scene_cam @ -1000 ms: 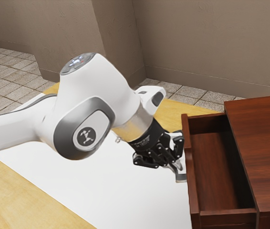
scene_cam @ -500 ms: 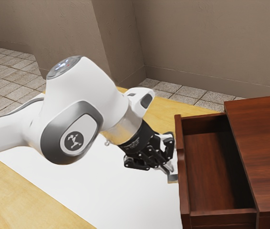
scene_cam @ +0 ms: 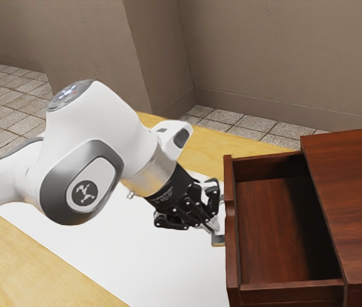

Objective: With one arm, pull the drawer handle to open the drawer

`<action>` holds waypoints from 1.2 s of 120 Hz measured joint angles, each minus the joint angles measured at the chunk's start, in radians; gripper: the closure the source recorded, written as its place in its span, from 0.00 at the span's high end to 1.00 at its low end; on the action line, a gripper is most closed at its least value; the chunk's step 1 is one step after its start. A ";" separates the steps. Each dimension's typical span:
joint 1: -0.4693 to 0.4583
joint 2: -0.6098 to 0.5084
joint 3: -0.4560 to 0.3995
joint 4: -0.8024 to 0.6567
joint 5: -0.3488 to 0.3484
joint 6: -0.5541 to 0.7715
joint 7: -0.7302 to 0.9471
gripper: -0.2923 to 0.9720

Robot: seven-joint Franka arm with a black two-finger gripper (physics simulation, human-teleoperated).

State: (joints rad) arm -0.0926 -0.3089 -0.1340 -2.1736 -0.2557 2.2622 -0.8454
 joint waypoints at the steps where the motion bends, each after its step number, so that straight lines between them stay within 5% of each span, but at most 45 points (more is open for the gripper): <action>1: 0.000 -0.001 0.000 -0.001 0.000 0.000 0.000 0.15; 144: -0.003 -0.107 0.059 -0.103 -0.002 0.005 0.000 0.15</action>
State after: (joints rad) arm -0.0954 -0.4162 -0.0753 -2.2763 -0.2573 2.2671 -0.8459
